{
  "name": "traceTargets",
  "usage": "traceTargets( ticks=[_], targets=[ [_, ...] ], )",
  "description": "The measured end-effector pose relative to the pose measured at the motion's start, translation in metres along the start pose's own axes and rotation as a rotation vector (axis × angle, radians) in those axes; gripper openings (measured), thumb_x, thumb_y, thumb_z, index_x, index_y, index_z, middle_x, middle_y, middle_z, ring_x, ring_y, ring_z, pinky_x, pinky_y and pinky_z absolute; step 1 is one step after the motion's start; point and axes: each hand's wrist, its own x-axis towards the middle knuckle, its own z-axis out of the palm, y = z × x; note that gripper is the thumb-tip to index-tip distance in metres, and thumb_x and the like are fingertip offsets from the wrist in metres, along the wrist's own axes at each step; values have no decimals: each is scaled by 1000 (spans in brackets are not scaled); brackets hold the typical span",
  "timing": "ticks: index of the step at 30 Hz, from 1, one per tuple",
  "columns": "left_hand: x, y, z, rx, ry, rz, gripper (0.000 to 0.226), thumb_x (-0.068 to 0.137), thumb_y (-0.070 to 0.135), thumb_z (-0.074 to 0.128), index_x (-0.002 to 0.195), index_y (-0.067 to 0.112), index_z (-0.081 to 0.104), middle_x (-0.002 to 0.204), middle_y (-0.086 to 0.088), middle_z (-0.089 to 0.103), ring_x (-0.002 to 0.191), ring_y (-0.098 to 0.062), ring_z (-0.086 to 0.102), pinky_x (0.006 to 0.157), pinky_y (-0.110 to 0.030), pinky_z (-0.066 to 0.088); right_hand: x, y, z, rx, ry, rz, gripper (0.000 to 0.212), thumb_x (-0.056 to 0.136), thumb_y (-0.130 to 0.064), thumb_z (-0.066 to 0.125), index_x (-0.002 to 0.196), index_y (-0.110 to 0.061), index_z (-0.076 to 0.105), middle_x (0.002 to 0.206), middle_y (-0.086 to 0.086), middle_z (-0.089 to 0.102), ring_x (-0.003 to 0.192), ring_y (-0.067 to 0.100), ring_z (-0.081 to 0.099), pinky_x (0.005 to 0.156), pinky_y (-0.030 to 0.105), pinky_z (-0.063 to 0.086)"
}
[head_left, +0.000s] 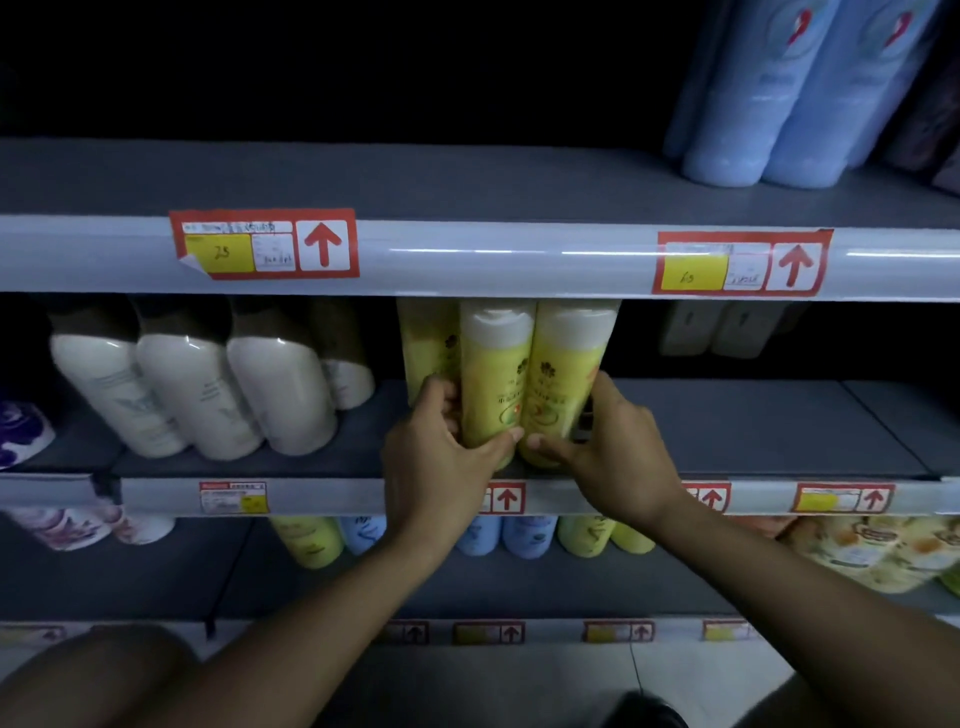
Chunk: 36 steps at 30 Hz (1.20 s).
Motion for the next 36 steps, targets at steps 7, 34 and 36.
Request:
traceTargets(
  ticks=[7, 34, 36],
  targets=[
    [-9, -3, 13, 57, 87, 2, 61, 59, 61, 88, 99, 25, 59, 86, 10, 57, 79, -8, 60, 67, -34, 54, 10, 9, 8, 15, 15, 47, 62, 72, -59, 84, 116, -25, 58, 103, -9, 76, 99, 18, 72, 84, 45, 60],
    [9, -9, 28, 79, 92, -23, 35, 86, 25, 82, 68, 24, 52, 58, 8, 58, 56, -6, 58, 54, -25, 44, 26, -7, 32, -79, 84, 69, 61, 75, -56, 82, 112, -16, 56, 110, 8, 65, 98, 31, 66, 78, 42, 57],
    [10, -11, 27, 63, 48, -14, 29, 87, 21, 80, 74, 23, 55, 61, 9, 59, 58, -5, 59, 55, -20, 45, 26, -8, 32, -91, 91, 65, 61, 75, -53, 84, 114, -14, 57, 113, 9, 61, 99, 31, 64, 79, 42, 55]
  ],
)
